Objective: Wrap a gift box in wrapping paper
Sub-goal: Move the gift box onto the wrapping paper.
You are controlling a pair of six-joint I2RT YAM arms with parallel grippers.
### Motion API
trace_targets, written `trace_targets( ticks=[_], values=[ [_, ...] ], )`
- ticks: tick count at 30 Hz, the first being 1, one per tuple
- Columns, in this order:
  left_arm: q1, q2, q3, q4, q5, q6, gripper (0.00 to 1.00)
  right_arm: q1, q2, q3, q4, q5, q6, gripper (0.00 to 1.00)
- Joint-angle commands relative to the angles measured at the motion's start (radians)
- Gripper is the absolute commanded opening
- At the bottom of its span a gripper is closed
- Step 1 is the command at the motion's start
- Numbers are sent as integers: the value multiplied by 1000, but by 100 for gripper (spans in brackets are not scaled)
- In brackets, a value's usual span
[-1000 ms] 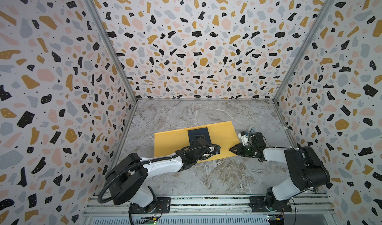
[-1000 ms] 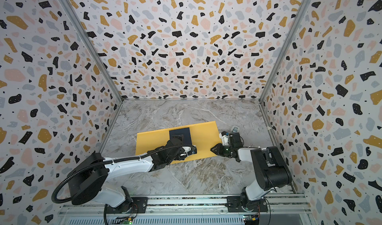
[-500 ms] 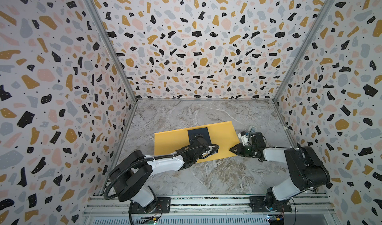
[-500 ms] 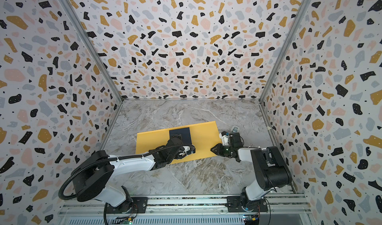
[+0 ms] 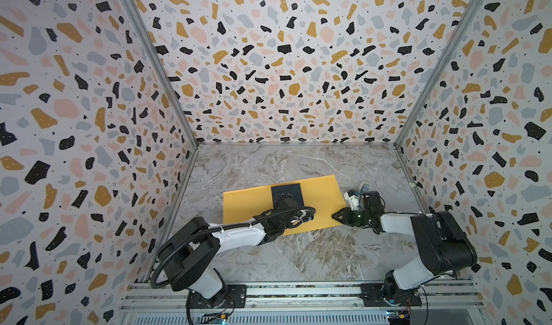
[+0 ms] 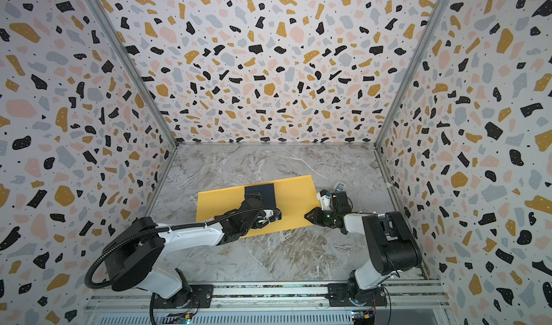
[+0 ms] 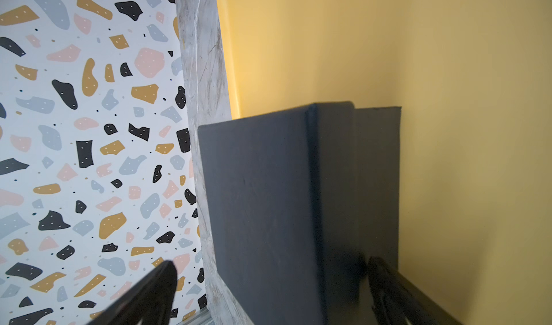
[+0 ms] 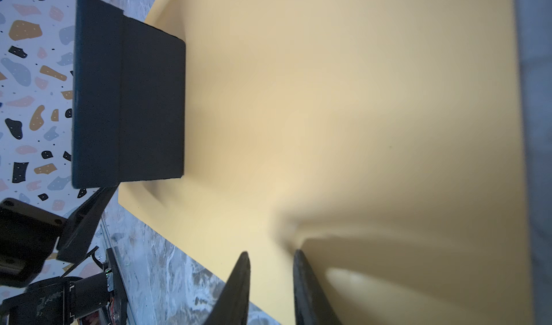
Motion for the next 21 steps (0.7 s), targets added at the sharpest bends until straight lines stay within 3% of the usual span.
trace_targets(
  ticks=[1, 8, 12, 17, 19, 21],
  values=[
    [5, -24, 22, -3, 39, -28, 100, -3, -10, -10, -55, -5, -14, 27],
    [5, -100, 16, -10, 172, -99, 100, -3, -67, 6, -61, -33, 4, 28],
    [4, -171, 13, 6, 257, -200, 100, 1, -155, 36, -104, -42, 12, 32],
    [5, -279, -21, 129, 334, -448, 100, -1, -268, 90, -259, 75, -45, 42],
    [4, -327, -49, 188, 307, -612, 100, -16, -299, 101, -333, 170, -79, 48],
    [9, -365, -67, 214, 220, -799, 100, -61, -309, 95, -368, 189, -97, 54]
  ],
)
